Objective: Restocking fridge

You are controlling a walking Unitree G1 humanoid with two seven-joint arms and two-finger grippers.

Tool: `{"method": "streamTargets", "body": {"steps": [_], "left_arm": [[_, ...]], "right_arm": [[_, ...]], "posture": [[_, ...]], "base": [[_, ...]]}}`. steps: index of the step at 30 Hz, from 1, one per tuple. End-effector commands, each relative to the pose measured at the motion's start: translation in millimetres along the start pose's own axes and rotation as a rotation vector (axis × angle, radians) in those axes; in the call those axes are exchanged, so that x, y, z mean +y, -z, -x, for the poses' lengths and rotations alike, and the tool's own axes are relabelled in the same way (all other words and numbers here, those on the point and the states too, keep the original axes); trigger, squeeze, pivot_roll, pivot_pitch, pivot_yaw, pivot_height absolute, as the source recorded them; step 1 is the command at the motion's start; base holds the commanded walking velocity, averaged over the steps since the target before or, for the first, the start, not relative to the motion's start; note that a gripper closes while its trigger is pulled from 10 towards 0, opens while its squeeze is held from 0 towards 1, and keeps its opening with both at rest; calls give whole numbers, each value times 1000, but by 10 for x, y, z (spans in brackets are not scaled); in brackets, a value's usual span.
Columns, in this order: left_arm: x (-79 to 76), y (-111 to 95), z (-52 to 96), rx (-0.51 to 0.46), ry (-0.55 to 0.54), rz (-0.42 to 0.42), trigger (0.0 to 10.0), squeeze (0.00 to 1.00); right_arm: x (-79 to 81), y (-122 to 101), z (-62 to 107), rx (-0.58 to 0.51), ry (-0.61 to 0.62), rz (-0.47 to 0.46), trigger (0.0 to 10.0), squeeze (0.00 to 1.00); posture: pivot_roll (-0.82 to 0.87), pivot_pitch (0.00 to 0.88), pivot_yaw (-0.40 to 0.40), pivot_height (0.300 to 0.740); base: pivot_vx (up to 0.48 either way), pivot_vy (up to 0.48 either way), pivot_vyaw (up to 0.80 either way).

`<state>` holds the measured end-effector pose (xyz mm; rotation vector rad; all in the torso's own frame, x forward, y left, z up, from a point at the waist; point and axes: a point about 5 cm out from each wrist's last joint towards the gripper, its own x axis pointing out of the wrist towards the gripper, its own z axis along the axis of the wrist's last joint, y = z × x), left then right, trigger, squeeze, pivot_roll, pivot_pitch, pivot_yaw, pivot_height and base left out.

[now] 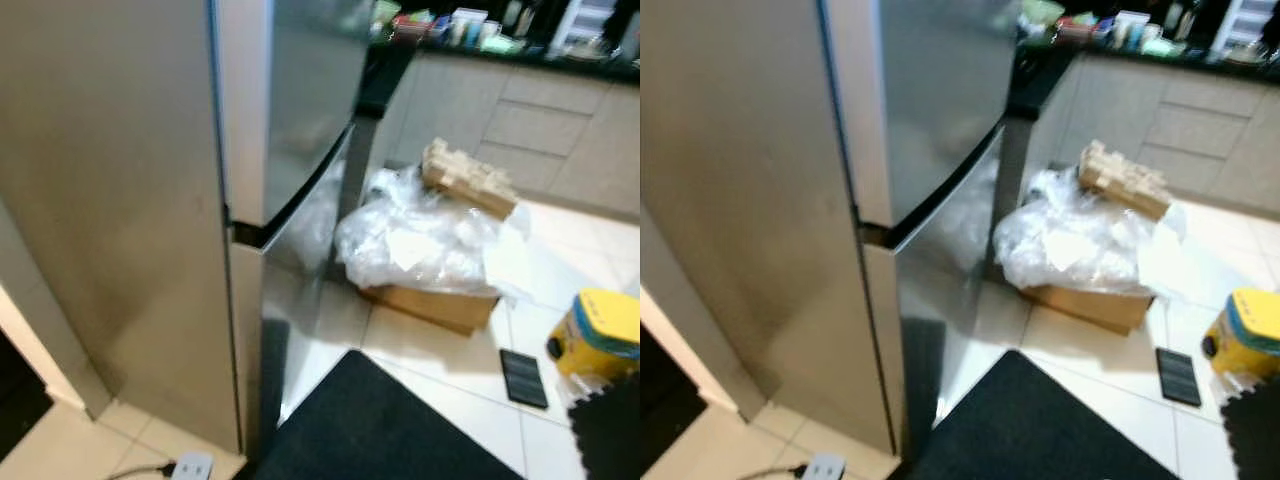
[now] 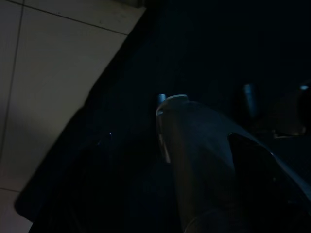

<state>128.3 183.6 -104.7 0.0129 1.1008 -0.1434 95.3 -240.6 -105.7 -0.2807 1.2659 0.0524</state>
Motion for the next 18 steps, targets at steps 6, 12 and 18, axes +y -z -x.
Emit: {"method": "streamTargets", "body": {"steps": [6,12,18], "left_arm": [[-18,139,18,45,-11,24,10000,0],[-20,123,14,40,-14,24,10000,0],[13,58,9,8,-40,34,10000,0]], "right_arm": [[-4,-44,-1,-23,-25,-28,10000,0],[-7,-39,0,-22,-28,-29,10000,0],[-20,-29,3,-21,-29,-28,10000,0]], "posture": [[47,0,-33,740],[45,0,-35,740],[42,0,-38,740]], "base": [[0,-221,738],[0,0,738],[0,0,738]]}}
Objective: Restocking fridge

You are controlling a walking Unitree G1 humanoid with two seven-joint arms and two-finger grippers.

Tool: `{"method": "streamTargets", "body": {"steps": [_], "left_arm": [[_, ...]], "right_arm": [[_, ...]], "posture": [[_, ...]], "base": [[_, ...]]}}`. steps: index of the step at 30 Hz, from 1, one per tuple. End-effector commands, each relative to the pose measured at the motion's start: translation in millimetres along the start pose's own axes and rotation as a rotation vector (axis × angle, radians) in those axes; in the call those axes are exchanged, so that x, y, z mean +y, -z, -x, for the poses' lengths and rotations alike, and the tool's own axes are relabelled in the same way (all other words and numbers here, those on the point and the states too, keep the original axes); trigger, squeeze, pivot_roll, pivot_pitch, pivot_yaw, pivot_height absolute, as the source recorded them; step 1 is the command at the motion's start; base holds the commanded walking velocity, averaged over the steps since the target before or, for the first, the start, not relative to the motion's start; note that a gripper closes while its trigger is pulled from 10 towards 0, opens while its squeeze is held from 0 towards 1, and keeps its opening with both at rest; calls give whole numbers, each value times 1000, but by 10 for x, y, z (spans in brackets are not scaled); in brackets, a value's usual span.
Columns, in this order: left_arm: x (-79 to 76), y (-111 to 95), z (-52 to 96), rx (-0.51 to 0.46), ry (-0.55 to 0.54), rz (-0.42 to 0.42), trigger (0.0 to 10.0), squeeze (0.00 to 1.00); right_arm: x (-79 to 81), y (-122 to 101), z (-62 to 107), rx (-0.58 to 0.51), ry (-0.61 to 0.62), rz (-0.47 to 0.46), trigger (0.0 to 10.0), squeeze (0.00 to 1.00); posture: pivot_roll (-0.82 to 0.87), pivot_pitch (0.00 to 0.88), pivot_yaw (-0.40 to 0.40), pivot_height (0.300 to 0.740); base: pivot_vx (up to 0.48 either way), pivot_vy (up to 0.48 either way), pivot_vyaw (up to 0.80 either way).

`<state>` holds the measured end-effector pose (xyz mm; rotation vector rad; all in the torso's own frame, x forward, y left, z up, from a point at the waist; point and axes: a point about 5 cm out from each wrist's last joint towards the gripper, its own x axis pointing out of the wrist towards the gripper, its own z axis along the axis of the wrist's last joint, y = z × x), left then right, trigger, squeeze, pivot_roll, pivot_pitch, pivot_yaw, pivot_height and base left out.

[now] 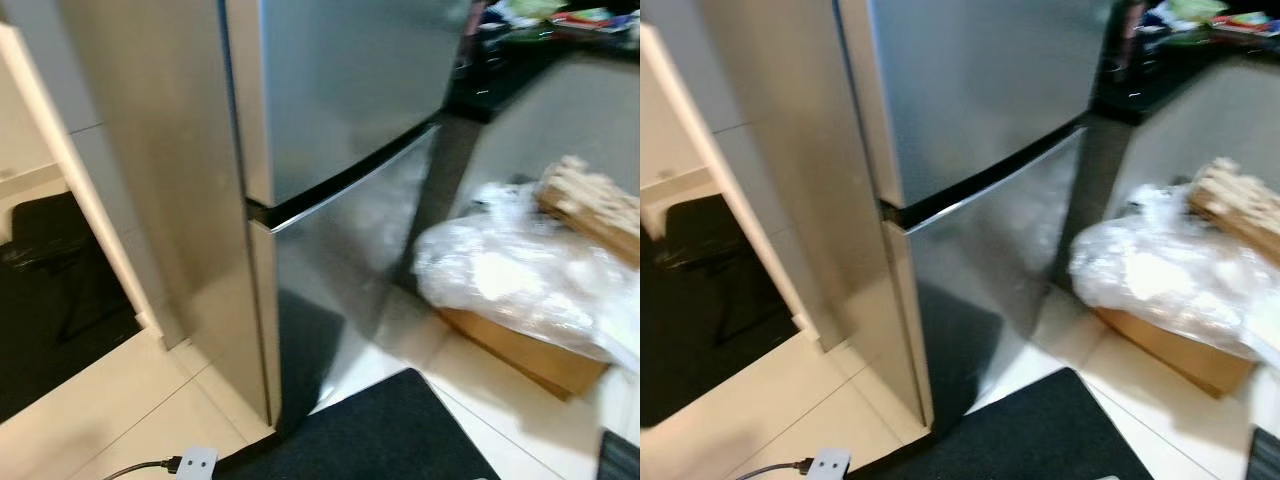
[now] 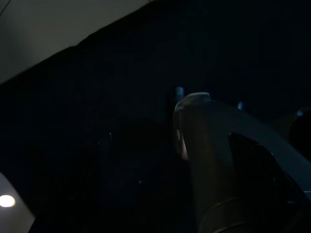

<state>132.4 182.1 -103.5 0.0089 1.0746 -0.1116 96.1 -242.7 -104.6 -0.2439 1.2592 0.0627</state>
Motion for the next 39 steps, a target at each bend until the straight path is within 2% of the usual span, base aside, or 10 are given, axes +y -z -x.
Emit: {"method": "streamTargets", "body": {"steps": [1,8,11,13,16,22,31,33,35,39], "left_arm": [[25,100,20,35,-16,16,10000,0],[208,-150,23,-89,-82,110,10000,0],[255,-289,23,-151,-70,142,10000,0],[274,-458,20,-215,-36,160,10000,0],[256,-631,15,-266,11,135,10000,0],[140,-637,-13,-240,61,64,10000,0],[78,-655,-17,-269,99,94,10000,0],[105,-720,-5,-305,122,139,10000,0],[113,-763,3,-328,140,148,10000,0],[204,-1017,63,-452,186,152,10000,0]], "right_arm": [[4,-24,-2,-10,-2,-6,10000,0],[-45,-25,3,-19,48,-8,10000,0],[-63,-19,5,-9,64,5,10000,0],[-77,-14,7,-2,73,8,10000,0],[-86,-15,8,-2,76,6,10000,0],[-83,-25,7,-7,74,3,10000,0],[-72,-28,4,-6,72,2,10000,0],[-67,-22,4,-5,73,-1,10000,0],[-65,-20,4,-4,73,-3,10000,0],[-66,-9,5,-3,74,-7,10000,0]], "posture": [[42,0,-38,740],[43,0,-37,740],[43,0,-37,740],[47,0,-38,740],[45,0,-36,740],[43,0,-33,740],[46,0,-35,740],[36,0,-31,740],[36,0,-31,740],[33,0,-32,740]], "base": [[0,0,738],[0,0,424],[0,0,0],[0,0,0],[0,0,0],[0,-312,0],[0,-104,0],[0,0,0],[0,0,0],[0,0,0]]}}
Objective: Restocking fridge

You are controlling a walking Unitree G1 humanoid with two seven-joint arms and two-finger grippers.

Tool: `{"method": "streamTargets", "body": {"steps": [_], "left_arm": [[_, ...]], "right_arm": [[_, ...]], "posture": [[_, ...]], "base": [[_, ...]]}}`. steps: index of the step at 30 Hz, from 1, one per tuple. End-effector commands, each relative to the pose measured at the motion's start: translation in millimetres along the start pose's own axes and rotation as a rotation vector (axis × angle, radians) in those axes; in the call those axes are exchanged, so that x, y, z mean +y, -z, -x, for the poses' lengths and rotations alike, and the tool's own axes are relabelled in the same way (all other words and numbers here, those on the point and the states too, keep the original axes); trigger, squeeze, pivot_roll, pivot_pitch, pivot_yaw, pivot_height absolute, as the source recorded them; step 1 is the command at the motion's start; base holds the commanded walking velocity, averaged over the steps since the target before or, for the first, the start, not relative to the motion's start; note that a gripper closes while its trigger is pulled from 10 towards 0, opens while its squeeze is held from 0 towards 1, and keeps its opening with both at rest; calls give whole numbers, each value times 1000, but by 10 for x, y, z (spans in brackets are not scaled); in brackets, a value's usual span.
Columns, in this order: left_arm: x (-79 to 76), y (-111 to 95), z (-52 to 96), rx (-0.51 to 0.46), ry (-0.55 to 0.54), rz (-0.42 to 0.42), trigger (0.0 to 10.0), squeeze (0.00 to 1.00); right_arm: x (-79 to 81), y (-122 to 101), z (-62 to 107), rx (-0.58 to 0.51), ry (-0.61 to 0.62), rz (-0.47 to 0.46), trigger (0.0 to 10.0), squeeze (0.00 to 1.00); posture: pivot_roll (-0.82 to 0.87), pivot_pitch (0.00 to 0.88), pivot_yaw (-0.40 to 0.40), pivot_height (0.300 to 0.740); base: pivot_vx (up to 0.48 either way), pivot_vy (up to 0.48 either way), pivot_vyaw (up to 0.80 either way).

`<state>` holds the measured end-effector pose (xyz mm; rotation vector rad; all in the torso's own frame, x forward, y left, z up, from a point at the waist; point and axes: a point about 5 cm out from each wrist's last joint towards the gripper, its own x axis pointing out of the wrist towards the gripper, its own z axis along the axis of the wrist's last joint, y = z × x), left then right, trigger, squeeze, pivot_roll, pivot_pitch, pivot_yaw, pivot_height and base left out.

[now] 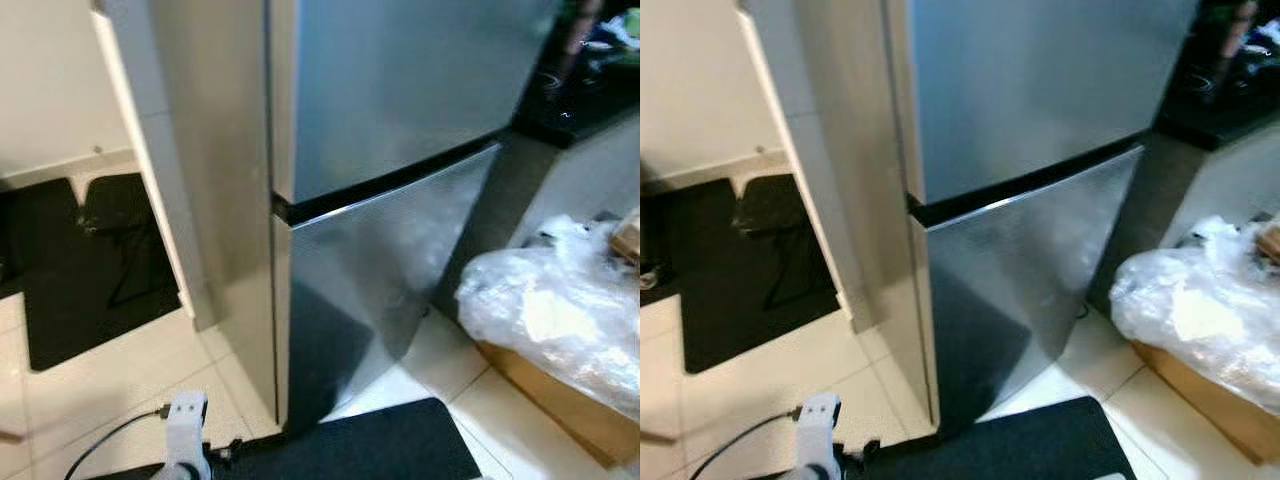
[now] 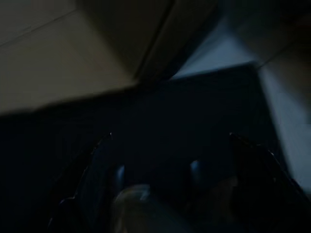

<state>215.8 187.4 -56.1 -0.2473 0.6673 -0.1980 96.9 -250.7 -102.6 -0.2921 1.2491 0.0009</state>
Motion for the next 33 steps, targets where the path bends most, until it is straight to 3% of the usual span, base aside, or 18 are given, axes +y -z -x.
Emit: {"method": "streamTargets", "body": {"steps": [1,2,7,8,11,15,20,21,22,29,31,32,33], "left_arm": [[98,-165,16,-72,2,-7,10000,0],[98,-165,16,-72,2,-7,10000,0],[171,-685,20,-270,121,-76,10000,0],[171,-685,20,-270,121,-76,10000,0],[163,-1051,39,-385,225,-132,10000,0],[-3,-1542,97,-537,477,-228,10000,0],[-137,-1703,120,-562,606,-304,10000,0],[-178,-1749,125,-568,640,-323,10000,63],[-237,-1862,124,-574,671,-347,10000,1000],[-390,-2133,195,-654,730,-478,10000,1000],[-393,-2164,202,-664,727,-476,10000,988],[-387,-2207,204,-681,698,-479,10000,247],[-387,-2207,204,-681,698,-479,10000,247]], "right_arm": [[15,-11,-3,-2,1,-11,10000,0],[15,-11,-3,-2,1,-11,10000,0],[8,6,1,-4,2,-22,10000,0],[8,6,1,-4,2,-22,10000,0],[0,29,4,0,4,-23,10000,0],[-2,52,7,5,5,-23,10000,0],[-2,52,7,5,6,-25,10000,0],[-1,51,7,4,6,-26,10000,0],[-2,45,6,2,7,-26,10000,0],[-1,38,6,1,6,-28,10000,0],[0,38,5,1,6,-28,10000,0],[1,39,5,1,6,-28,10000,0],[1,39,5,1,6,-28,10000,0]], "posture": [[33,0,-32,740],[33,0,-32,740],[26,0,-31,740],[26,0,-31,740],[26,0,-31,740],[28,0,-31,740],[28,0,-31,740],[28,0,-31,740],[26,0,-32,740],[27,0,-33,740],[27,0,-33,740],[27,0,-33,740],[27,0,-33,740]], "base": [[0,0,0],[0,0,0],[0,0,0],[0,0,0],[0,0,0],[0,0,0],[0,0,0],[0,0,0],[0,0,0],[0,0,0],[0,0,0],[0,0,0],[0,0,0]]}}
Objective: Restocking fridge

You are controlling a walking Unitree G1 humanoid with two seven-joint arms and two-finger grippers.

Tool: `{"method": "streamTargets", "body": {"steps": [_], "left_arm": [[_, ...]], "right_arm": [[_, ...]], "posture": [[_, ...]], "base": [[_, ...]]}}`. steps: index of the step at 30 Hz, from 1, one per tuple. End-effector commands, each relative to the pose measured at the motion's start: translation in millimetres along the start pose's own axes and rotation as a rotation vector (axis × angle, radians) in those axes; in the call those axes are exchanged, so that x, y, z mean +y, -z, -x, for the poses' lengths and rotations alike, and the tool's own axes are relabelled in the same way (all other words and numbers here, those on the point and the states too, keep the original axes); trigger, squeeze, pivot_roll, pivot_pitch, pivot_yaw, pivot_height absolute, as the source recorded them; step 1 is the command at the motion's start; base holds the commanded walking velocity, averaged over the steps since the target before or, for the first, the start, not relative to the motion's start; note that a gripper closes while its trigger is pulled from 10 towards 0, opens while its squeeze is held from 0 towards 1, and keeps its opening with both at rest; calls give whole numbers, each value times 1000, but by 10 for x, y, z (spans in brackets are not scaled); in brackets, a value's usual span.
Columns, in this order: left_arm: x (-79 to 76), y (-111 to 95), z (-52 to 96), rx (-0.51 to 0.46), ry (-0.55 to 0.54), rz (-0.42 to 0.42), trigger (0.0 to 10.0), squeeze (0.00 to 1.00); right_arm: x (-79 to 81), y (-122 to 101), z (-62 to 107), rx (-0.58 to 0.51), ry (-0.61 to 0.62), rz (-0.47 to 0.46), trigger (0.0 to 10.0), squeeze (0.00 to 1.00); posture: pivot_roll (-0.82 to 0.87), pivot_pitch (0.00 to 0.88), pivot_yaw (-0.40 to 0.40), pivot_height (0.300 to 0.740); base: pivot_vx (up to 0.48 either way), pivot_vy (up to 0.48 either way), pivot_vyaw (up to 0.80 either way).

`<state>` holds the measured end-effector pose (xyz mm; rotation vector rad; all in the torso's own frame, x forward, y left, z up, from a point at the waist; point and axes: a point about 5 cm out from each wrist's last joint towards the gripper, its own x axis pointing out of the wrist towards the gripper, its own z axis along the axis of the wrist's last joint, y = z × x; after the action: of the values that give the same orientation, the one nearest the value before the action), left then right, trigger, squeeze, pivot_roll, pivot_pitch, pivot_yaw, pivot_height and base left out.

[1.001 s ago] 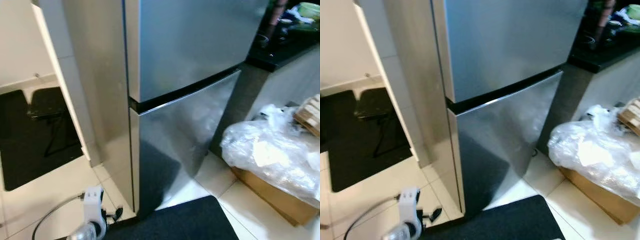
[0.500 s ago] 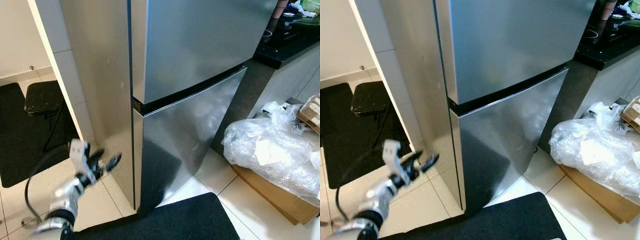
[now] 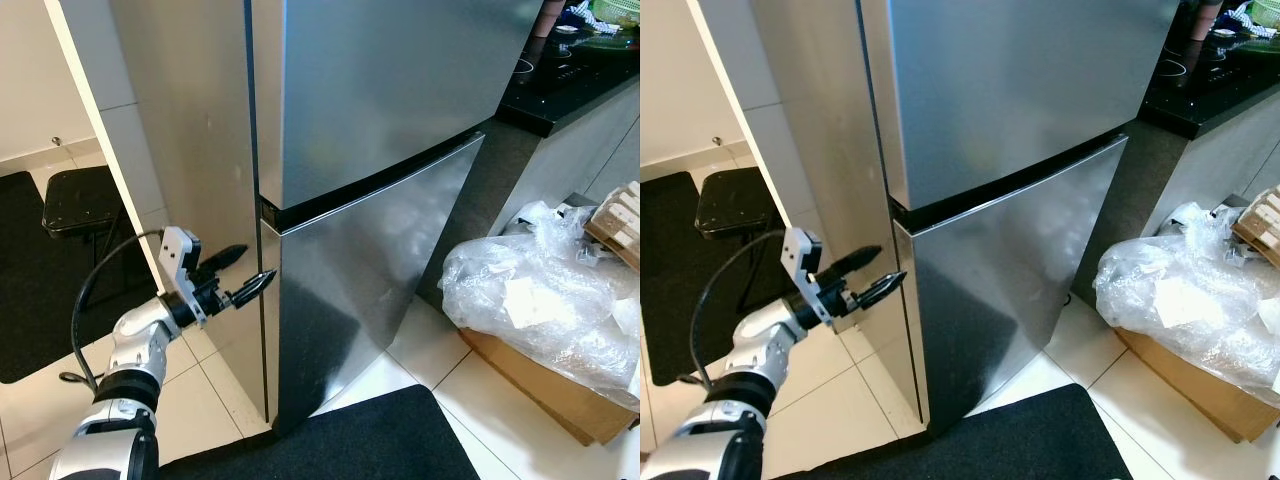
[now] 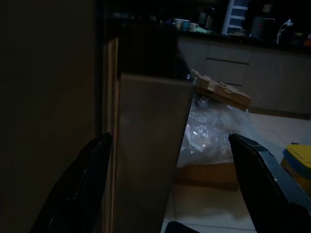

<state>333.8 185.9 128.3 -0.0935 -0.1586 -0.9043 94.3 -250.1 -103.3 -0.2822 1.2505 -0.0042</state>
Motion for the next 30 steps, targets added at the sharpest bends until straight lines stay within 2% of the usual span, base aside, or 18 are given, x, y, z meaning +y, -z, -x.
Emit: {"method": "streamTargets", "body": {"steps": [1,2,9,11,14,18,26,30], "left_arm": [[69,-92,12,-12,-37,-44,10000,0],[82,-119,-27,-8,-66,-77,10000,0],[22,-110,-123,-17,-39,-57,10000,0],[-19,-68,-165,-5,-19,-35,10000,0],[-122,23,-213,6,67,50,10000,0],[-209,46,-284,-3,132,86,10000,0],[-151,60,-312,16,62,68,10000,0],[-98,23,-344,14,-7,39,10000,0]], "right_arm": [[-8,18,3,1,7,-19,10000,0],[-4,29,4,3,6,-21,10000,0],[-1,45,6,7,6,-18,10000,0],[-1,47,6,7,8,-17,10000,0],[-3,42,6,6,10,-15,10000,0],[-1,35,4,5,11,-15,10000,0],[11,33,3,4,11,-21,10000,0],[19,41,3,6,10,-25,10000,0]], "posture": [[26,0,-31,740],[25,0,-31,740],[27,0,-32,740],[27,0,-30,740],[26,0,-28,740],[24,0,-27,740],[17,0,-20,740],[13,0,-18,740]], "base": [[0,0,0],[0,0,0],[0,0,0],[0,0,0],[0,0,0],[0,0,0],[0,0,0],[0,0,0]]}}
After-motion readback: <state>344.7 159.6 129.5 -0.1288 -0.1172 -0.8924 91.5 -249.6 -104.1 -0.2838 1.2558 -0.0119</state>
